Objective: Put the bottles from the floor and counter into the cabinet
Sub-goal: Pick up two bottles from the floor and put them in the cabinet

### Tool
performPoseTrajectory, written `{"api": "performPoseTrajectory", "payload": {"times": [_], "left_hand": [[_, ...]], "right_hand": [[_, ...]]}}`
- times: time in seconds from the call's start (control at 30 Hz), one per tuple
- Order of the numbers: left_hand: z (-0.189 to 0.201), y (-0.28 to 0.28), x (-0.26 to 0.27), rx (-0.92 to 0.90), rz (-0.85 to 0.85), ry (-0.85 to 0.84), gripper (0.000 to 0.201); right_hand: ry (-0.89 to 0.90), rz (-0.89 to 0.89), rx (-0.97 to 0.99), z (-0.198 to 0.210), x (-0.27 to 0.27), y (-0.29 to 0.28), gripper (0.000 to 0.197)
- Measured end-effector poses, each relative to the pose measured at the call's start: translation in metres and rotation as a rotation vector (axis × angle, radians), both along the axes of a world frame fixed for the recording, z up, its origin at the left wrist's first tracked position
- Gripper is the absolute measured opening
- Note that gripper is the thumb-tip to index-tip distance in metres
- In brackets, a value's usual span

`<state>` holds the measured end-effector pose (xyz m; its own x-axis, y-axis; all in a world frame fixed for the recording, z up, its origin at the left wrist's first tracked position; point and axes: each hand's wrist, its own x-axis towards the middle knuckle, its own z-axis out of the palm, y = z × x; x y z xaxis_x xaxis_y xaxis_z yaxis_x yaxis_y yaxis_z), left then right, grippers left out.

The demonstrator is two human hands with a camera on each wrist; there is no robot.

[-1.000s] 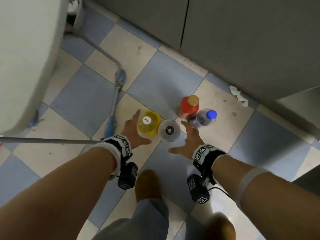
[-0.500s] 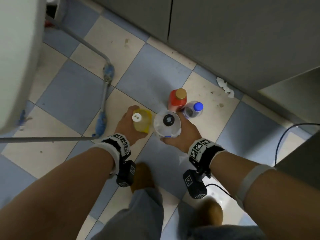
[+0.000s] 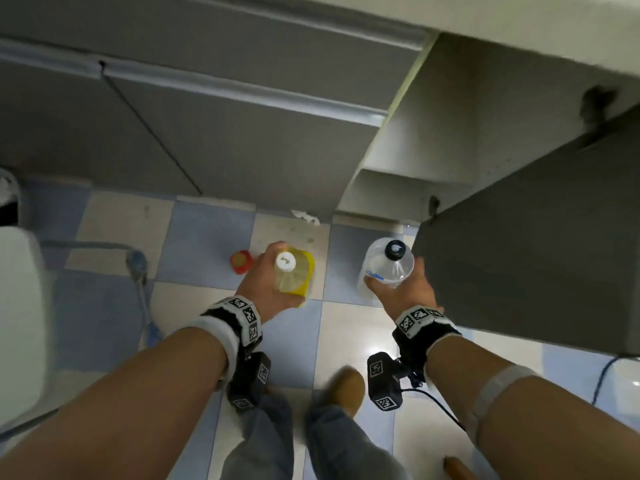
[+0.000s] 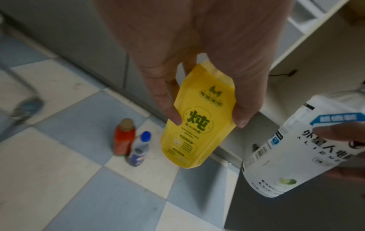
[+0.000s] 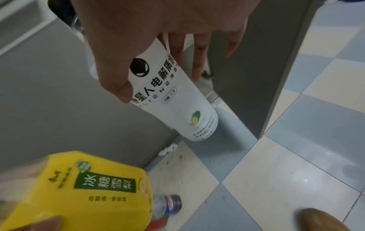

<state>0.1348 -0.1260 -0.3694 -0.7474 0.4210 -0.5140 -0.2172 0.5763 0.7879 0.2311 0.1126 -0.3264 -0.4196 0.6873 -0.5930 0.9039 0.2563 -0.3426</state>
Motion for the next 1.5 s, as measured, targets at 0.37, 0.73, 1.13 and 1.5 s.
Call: {"api": "performPoseTrajectory", "payload": {"times": [0.37, 0.73, 1.13, 1.5], "left_hand": [[0.047, 0.188, -0.023, 0.153, -0.045, 0.1, 0.106], [0.037, 0.296, -0.117, 0.236, 0.009, 0.31, 0.103], [-0.038, 0.373, -0.194, 0.204, 0.223, 0.573, 0.091], [-0.062, 0.387, -0.224, 0.211, 0.36, 0.712, 0.072]], "right_hand": [[0.255, -0.253, 0.214, 0.026, 0.005, 0.101, 0.083], [0.756, -0.347, 0.14, -0.001, -0.111, 0.181, 0.076], [0.95, -0.109, 0.101, -0.07, -0.216, 0.267, 0.076], [1.005, 0.058, 0.082, -0.106, -0.28, 0.286, 0.076]]}}
